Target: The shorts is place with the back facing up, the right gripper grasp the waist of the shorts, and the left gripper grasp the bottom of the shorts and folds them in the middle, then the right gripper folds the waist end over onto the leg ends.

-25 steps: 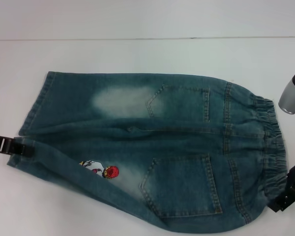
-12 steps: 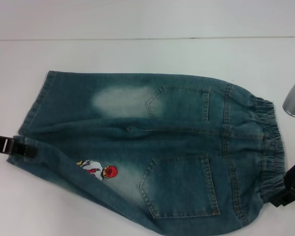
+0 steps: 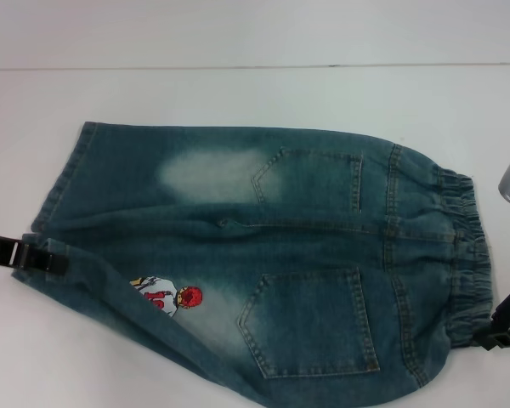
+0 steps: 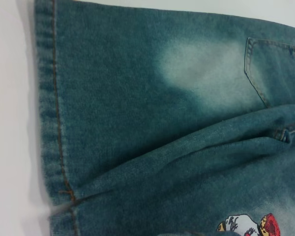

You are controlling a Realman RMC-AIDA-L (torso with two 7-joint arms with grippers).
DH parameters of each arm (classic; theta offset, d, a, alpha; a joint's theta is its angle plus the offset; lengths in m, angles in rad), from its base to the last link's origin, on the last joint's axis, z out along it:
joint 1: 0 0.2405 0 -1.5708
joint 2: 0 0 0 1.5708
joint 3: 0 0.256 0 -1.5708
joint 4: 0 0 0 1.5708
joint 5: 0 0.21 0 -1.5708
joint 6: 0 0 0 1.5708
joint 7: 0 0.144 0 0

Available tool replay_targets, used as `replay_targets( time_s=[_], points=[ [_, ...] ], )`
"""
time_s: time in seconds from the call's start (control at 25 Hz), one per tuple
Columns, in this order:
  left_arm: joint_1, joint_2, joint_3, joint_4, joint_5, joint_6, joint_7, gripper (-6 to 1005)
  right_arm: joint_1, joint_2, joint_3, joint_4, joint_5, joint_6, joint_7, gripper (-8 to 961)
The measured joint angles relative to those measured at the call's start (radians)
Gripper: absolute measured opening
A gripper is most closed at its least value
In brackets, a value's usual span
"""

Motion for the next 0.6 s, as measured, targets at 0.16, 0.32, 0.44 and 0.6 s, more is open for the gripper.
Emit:
replay_targets(
  time_s=[0.16,0.32,0.44,0.6],
  points=[
    [0.004,-0.001,0.0,-0.001,-0.006,-0.004,0.001,77,-0.016,0.0,0.016,-0.019,0.011,0.0,-0.007,77],
    [0.005,-0.001,-0.003,-0.005,-0.008,-0.017,0.002,77,-0.047,0.0,0.034,-0.064,0.038,0.001,-0.018,41],
    [0.0,-0.001,-0.003,-0.006,-0.009,-0.022,0.002,77,-0.059,0.0,0.052,-0.093,0.047,-0.001,-0.037,41],
    [-0.012,-0.005,-0.002,-0.01,-0.009,-0.044,0.007,77,-0.074,0.002,0.063,-0.138,0.097,-0.006,-0.073,40]
  ],
)
